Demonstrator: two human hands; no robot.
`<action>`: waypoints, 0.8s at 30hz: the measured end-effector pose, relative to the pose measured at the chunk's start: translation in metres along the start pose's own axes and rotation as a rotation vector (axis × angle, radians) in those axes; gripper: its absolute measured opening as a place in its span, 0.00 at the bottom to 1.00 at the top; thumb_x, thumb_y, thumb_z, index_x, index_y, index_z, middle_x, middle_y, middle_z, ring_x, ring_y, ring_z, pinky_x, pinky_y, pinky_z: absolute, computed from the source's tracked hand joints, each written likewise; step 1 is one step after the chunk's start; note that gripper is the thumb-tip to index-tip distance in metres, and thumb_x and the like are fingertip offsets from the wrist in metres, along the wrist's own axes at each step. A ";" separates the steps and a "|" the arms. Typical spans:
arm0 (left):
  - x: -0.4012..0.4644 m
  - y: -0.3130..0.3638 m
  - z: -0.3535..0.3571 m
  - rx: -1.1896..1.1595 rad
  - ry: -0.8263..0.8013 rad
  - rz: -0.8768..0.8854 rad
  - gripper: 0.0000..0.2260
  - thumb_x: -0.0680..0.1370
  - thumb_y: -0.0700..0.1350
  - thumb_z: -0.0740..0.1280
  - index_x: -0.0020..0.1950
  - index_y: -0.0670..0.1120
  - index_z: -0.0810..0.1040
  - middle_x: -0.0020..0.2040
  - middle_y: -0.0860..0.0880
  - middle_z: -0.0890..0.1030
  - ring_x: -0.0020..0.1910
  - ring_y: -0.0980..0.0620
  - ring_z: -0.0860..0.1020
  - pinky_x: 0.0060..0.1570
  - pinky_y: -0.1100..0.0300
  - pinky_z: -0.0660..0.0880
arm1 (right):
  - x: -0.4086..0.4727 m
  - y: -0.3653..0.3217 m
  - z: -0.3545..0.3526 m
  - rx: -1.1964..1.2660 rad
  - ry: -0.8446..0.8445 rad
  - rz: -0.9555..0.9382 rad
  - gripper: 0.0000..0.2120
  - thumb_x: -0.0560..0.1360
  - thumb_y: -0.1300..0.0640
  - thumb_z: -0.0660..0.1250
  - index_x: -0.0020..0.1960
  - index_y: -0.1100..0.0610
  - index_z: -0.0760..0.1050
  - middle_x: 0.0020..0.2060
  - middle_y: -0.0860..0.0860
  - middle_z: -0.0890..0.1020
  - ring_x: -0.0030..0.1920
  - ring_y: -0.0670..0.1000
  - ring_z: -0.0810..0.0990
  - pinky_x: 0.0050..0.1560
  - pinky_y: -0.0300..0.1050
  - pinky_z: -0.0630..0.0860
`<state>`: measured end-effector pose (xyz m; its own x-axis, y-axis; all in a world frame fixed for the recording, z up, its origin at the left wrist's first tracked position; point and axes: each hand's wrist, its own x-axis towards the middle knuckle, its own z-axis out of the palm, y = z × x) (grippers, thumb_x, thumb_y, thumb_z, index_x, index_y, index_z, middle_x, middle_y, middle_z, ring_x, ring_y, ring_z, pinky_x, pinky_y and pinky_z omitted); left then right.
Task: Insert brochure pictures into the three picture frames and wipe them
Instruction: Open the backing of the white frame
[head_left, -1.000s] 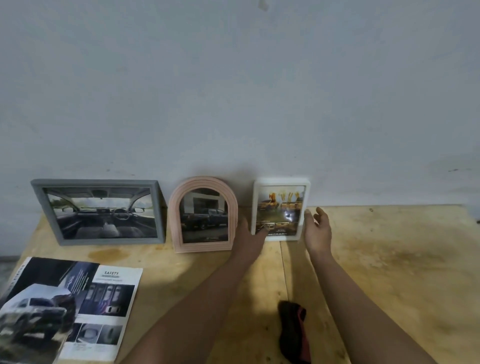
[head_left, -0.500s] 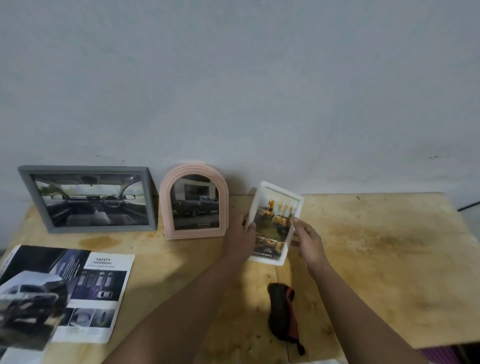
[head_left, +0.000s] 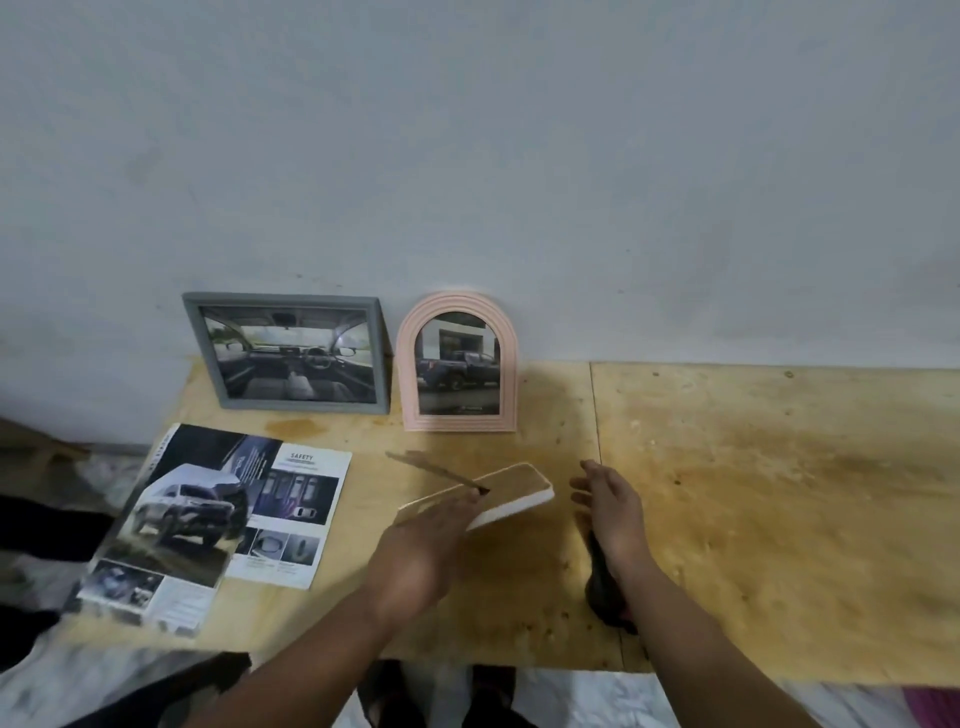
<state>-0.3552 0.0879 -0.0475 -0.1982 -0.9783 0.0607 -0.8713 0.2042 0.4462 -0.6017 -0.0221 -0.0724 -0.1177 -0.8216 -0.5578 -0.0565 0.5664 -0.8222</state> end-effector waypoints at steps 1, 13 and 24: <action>-0.012 -0.006 0.007 0.056 -0.046 0.051 0.32 0.72 0.44 0.77 0.75 0.55 0.73 0.72 0.55 0.77 0.65 0.55 0.80 0.60 0.57 0.81 | -0.002 0.004 -0.001 -0.036 -0.007 -0.025 0.14 0.83 0.47 0.62 0.61 0.53 0.81 0.51 0.52 0.85 0.53 0.53 0.84 0.53 0.49 0.79; -0.087 -0.024 0.065 0.188 -0.116 0.077 0.12 0.72 0.48 0.72 0.54 0.50 0.81 0.57 0.48 0.84 0.43 0.47 0.84 0.33 0.57 0.77 | -0.025 0.047 -0.002 -0.631 -0.295 -0.202 0.09 0.81 0.51 0.68 0.60 0.47 0.80 0.49 0.45 0.84 0.50 0.44 0.82 0.47 0.34 0.76; -0.088 -0.053 0.050 0.012 -0.140 -0.612 0.36 0.75 0.61 0.68 0.81 0.56 0.62 0.80 0.52 0.63 0.73 0.46 0.69 0.62 0.48 0.76 | -0.009 0.032 0.056 -1.100 -0.438 -0.242 0.26 0.78 0.51 0.64 0.75 0.54 0.66 0.67 0.53 0.70 0.61 0.57 0.78 0.60 0.52 0.78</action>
<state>-0.3137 0.1651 -0.1212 0.2825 -0.9042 -0.3203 -0.8501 -0.3907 0.3530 -0.5473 0.0003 -0.1000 0.3465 -0.7459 -0.5688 -0.8694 -0.0277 -0.4933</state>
